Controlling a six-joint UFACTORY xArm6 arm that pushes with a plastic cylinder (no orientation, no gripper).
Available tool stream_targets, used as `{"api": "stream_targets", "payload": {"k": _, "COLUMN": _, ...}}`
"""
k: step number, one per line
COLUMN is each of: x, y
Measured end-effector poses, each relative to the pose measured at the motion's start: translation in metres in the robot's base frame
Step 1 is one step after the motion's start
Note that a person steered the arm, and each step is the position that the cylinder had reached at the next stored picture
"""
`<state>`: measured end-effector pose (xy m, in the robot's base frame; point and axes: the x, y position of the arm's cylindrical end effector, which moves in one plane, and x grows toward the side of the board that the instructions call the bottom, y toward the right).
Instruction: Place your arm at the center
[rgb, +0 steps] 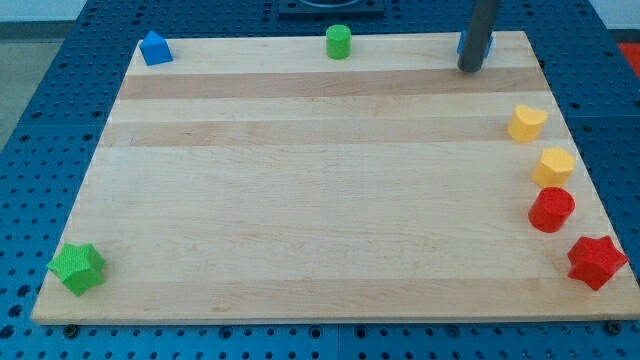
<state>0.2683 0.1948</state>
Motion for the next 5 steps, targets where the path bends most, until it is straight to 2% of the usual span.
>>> {"api": "stream_targets", "payload": {"k": 2, "x": 0.000, "y": -0.004}}
{"api": "stream_targets", "payload": {"k": 3, "x": 0.014, "y": -0.021}}
{"api": "stream_targets", "payload": {"k": 4, "x": 0.043, "y": -0.068}}
{"api": "stream_targets", "payload": {"k": 5, "x": 0.102, "y": -0.157}}
